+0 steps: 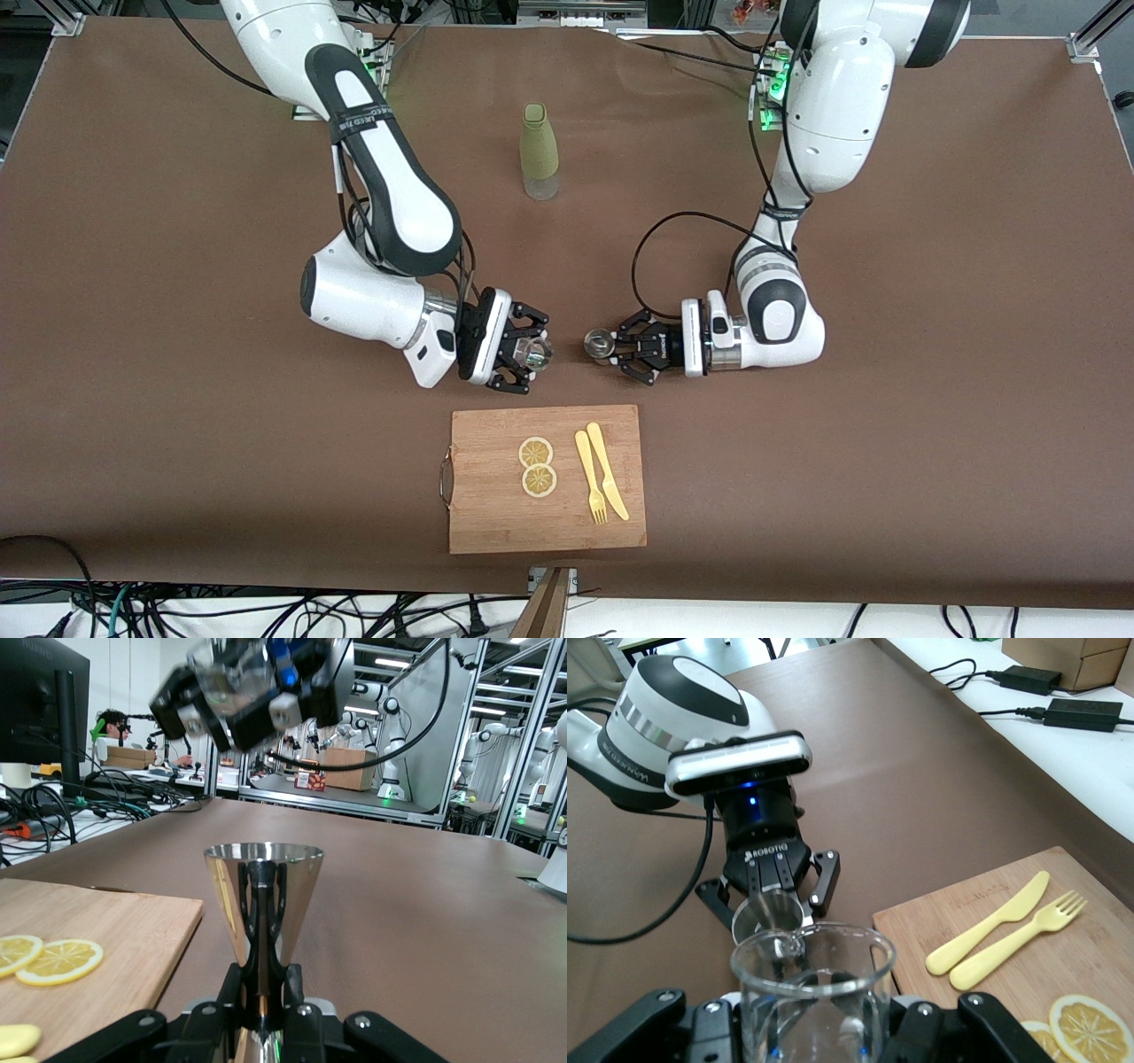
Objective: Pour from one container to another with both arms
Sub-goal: 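Bring the glass above the jigger with the right gripper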
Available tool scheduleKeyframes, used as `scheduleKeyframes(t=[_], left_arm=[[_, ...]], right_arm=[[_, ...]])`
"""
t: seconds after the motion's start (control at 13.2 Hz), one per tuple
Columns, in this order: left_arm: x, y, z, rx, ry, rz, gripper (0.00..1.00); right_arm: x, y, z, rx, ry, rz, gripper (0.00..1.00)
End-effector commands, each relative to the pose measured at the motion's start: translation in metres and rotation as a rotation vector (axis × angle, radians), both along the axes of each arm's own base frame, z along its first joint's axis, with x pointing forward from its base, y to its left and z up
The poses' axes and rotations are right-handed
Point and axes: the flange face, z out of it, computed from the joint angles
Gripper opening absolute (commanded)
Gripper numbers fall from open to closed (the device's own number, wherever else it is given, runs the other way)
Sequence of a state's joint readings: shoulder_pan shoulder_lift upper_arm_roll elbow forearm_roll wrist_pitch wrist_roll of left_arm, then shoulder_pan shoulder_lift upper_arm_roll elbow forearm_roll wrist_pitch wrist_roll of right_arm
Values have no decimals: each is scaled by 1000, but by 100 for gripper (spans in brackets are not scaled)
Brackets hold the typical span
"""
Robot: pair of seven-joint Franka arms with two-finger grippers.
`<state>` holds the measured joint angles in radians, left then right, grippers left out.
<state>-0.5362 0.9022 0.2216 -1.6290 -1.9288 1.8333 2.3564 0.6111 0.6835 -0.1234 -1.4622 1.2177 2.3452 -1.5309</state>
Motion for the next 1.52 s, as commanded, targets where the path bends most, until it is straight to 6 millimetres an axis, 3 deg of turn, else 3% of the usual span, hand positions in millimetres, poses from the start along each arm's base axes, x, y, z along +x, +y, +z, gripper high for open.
scheduleKeyframes(t=[0.0, 0.3, 0.91, 1.44], left_arm=[[4, -1, 5, 9, -36, 32, 0], [4, -2, 4, 16, -36, 35, 0], [6, -21, 11, 59, -9, 56, 0], [1, -23, 7, 52, -6, 43, 0]], right_arm=[[-7, 6, 8, -17, -7, 6, 0], [-8, 8, 8, -67, -39, 33, 0], [-30, 43, -1, -118, -76, 69, 0], [-30, 44, -6, -185, -108, 118, 0]])
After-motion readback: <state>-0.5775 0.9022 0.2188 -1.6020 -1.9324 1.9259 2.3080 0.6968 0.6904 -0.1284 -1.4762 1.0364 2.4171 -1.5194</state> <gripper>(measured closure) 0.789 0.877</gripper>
